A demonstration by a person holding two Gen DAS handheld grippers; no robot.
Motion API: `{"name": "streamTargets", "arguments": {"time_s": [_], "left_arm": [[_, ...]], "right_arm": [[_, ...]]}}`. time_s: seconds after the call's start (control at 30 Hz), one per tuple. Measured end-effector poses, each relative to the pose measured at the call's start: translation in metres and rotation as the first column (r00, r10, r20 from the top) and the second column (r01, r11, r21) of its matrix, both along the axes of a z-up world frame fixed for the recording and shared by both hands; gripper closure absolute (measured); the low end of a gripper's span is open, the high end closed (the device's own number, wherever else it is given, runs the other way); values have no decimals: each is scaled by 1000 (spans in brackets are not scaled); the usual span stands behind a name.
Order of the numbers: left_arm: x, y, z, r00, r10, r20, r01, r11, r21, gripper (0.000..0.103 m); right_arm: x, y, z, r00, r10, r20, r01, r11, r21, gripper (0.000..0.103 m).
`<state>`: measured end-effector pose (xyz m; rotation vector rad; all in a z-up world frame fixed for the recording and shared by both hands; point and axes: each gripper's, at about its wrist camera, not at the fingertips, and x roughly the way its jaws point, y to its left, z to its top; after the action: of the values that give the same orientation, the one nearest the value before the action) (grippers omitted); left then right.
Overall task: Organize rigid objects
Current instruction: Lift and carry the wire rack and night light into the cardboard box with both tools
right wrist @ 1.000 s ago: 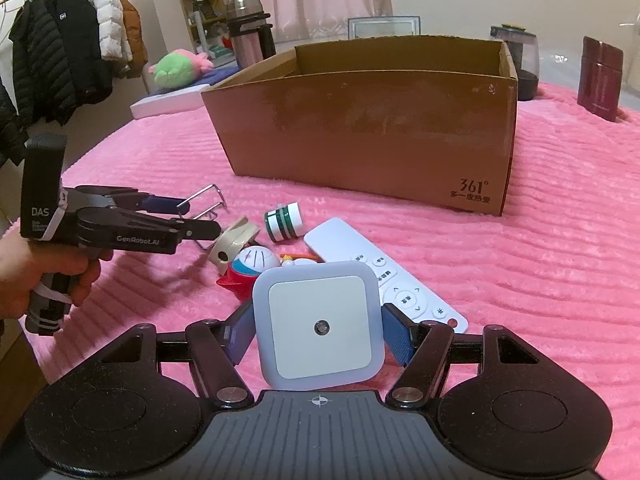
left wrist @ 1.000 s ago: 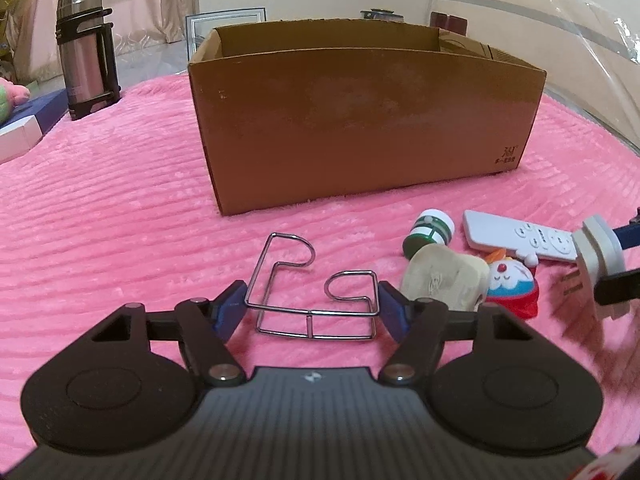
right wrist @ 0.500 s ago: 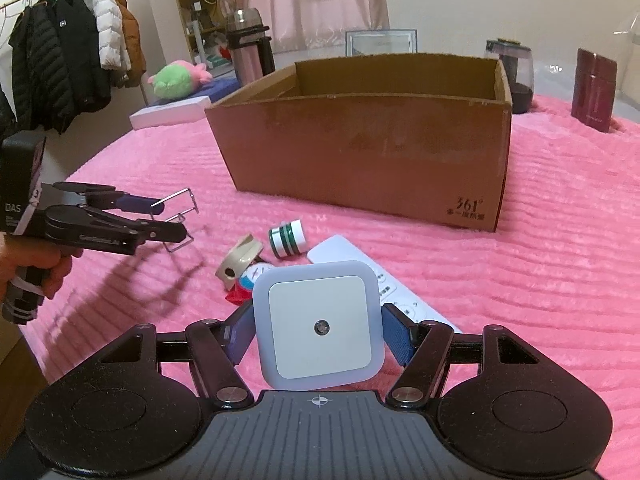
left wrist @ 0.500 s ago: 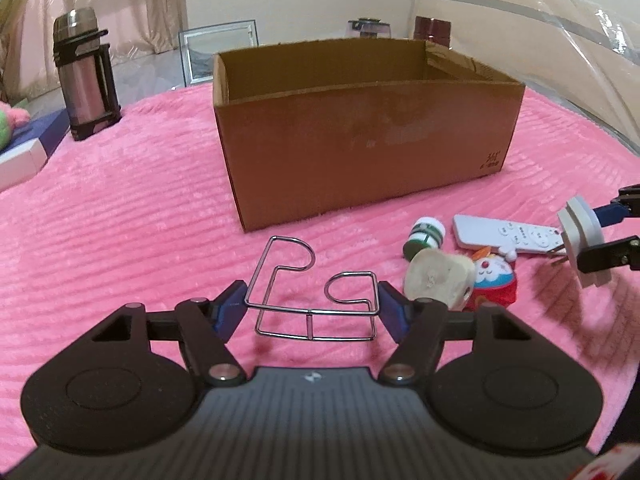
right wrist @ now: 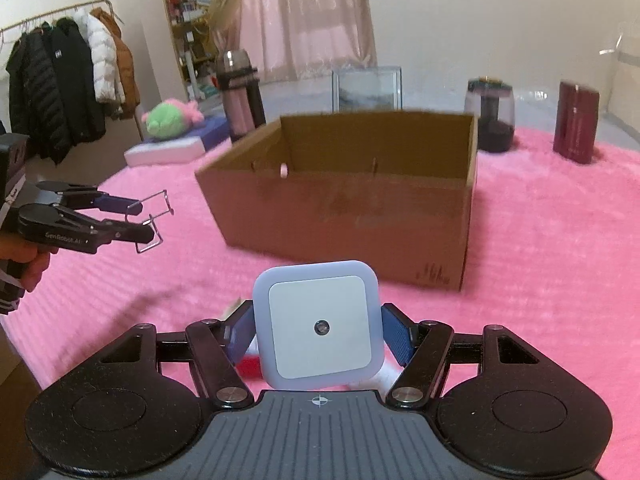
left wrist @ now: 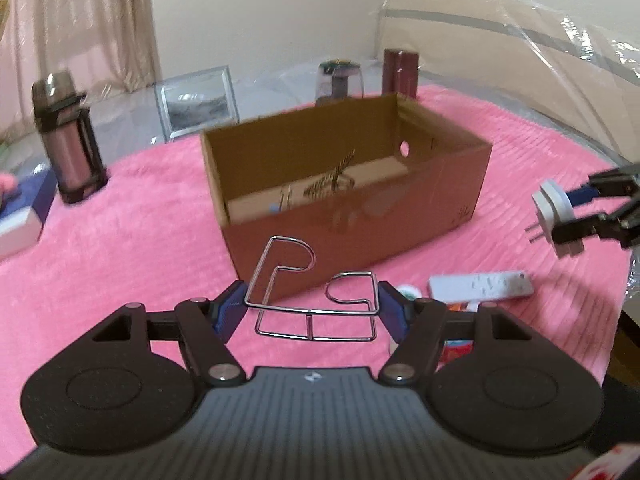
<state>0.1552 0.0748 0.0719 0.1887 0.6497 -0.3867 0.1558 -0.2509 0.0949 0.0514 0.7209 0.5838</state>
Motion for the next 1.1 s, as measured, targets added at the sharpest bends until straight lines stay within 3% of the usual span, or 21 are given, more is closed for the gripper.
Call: {"name": "streamTargets", "arguments": {"time_s": [0.27,0.5,0.7,1.1], "left_arm": [[43,-15,53,994,-99,55,95,994,58,38],[92,-38,73,984,-171,59,163,979,123,38],[129,-55,58,974,-224,6,219,958,186,38],[194,-75,12,948,-285,-139,313,914,260,38]], "right_arm": [[50,1,61,991,54,120,-49,998,-44,40],[114,24,84,976,144,162,-118,980,-161,40],[158,47,72,962,239,129,-199,944,-264,40],[219,87,12,921,386,-46,-373,843,-387,40]]}}
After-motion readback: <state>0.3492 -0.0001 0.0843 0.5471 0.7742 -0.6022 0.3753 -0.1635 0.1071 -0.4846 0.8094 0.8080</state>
